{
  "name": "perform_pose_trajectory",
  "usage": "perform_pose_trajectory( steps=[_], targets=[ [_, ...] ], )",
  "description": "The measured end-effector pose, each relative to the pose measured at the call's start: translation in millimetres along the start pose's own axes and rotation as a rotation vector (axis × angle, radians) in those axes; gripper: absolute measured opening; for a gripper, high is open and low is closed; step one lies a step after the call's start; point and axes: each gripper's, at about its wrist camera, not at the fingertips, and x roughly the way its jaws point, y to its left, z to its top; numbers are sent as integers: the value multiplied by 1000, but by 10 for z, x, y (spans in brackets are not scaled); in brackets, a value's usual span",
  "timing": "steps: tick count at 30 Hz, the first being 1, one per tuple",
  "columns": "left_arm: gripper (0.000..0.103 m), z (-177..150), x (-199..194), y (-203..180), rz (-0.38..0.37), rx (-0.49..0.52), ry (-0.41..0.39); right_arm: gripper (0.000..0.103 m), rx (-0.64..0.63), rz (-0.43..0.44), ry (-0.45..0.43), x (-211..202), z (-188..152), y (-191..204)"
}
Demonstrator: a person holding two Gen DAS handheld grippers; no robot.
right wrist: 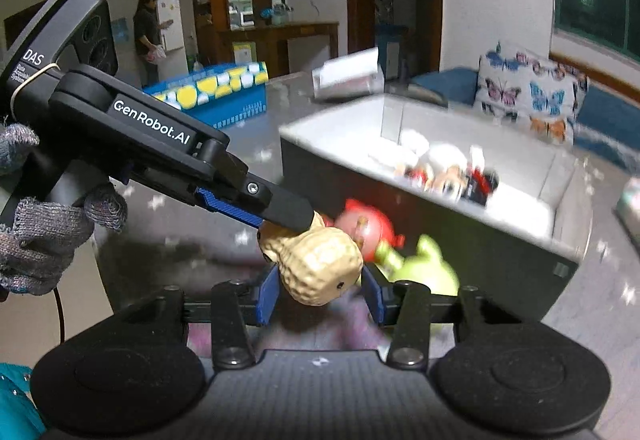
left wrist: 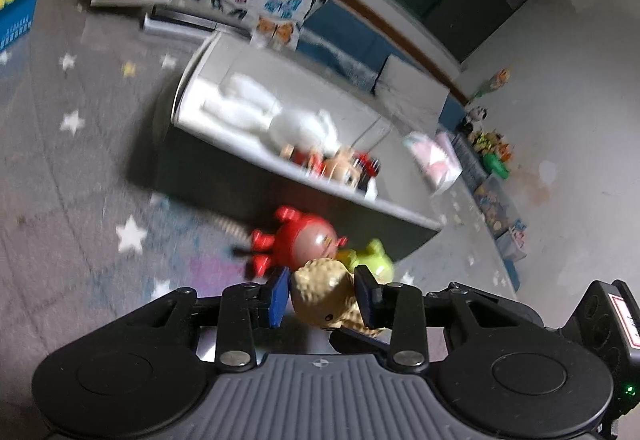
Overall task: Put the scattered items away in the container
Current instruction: 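Grasp the peanut figure with both tools and lift it over the box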
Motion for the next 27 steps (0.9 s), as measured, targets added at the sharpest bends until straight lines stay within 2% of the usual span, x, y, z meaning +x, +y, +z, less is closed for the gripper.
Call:
perform_pose_trajectory(
  steps=[5, 11, 18, 27],
  targets=[
    [38, 361, -2, -90, -2, 17, -65, 45, -33, -12, -50, 31, 339, -147],
    [38, 811, 215, -134, 40, 56, -110, 45, -20, -7, -62, 319, 749, -468],
    [38, 1099, 571, 24, 100, 50, -63, 45, 49, 40, 24, 814, 957, -840],
    [39, 1206, 856, 176, 151, 44, -14, 45, 58, 69, 149, 1261, 1031, -1069]
  ],
)
